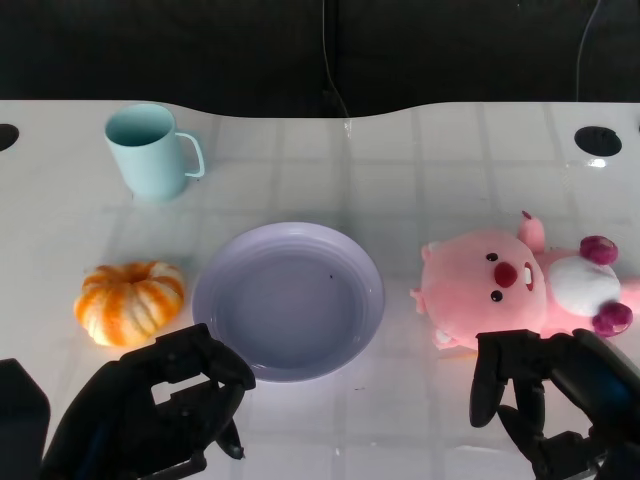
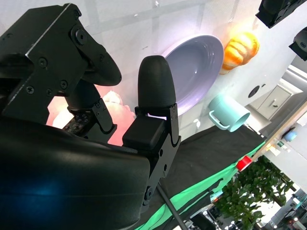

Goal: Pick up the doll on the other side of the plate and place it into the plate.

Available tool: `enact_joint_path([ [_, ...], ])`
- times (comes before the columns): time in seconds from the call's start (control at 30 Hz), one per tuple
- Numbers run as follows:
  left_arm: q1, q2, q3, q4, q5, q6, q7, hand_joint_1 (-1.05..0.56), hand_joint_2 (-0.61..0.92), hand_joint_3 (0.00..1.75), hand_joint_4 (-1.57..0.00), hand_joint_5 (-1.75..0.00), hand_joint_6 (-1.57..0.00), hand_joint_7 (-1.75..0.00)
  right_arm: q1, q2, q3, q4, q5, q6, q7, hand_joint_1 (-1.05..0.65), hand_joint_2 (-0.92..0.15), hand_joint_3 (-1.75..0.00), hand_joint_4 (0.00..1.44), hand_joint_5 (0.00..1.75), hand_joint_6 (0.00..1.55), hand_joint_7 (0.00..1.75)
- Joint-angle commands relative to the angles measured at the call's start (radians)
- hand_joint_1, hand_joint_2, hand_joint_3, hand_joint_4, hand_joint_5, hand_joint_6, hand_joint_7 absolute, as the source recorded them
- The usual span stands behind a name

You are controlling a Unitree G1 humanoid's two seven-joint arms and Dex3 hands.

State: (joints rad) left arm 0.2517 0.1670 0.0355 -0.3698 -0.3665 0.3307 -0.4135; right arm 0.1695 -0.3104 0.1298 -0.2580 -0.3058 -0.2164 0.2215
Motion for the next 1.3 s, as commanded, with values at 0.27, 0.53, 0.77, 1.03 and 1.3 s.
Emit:
enact_joint_path([
  [0.27,-0.009,0.012,0.006,0.005,-0.001,-0.010,0.003,-0.41,0.76,0.75,-0.64,-1.75,-0.67,-1.35,-0.018,-0.025,-0.036,-0.054,-0.053,0.020,-0.023,-0.02,-0.47,-0.85,0.90,1.13,0.90,0.66],
  [0.53,-0.010,0.011,0.004,0.007,-0.001,-0.011,0.002,-0.43,0.75,0.74,-0.64,-1.75,-0.67,-1.35,-0.030,-0.067,-0.055,-0.250,-0.369,0.243,0.043,-0.53,-0.91,-0.09,0.72,0.42,0.56,0.02],
  [0.77,-0.019,0.009,0.003,0.011,-0.001,-0.008,0.005,-0.42,0.76,0.74,-0.64,-1.75,-0.67,-1.35,-0.118,-0.021,0.022,-0.317,-0.658,0.527,0.214,-0.70,-0.92,-0.13,0.45,0.25,0.30,0.00],
  [1.03,-0.022,0.008,0.001,0.021,-0.003,-0.011,-0.001,-0.42,0.75,0.74,-0.64,-1.75,-0.68,-1.35,-0.230,-0.018,0.079,-0.200,-0.883,0.644,0.315,-0.77,-0.92,-0.15,0.32,0.18,0.21,0.00],
  [1.3,-0.023,0.011,0.003,0.021,-0.007,-0.005,-0.001,-0.42,0.74,0.75,-0.63,-1.75,-0.67,-1.35,-0.297,-0.050,0.071,-0.102,-0.895,0.642,0.330,-0.78,-0.92,-0.14,0.25,0.15,0.20,0.00],
])
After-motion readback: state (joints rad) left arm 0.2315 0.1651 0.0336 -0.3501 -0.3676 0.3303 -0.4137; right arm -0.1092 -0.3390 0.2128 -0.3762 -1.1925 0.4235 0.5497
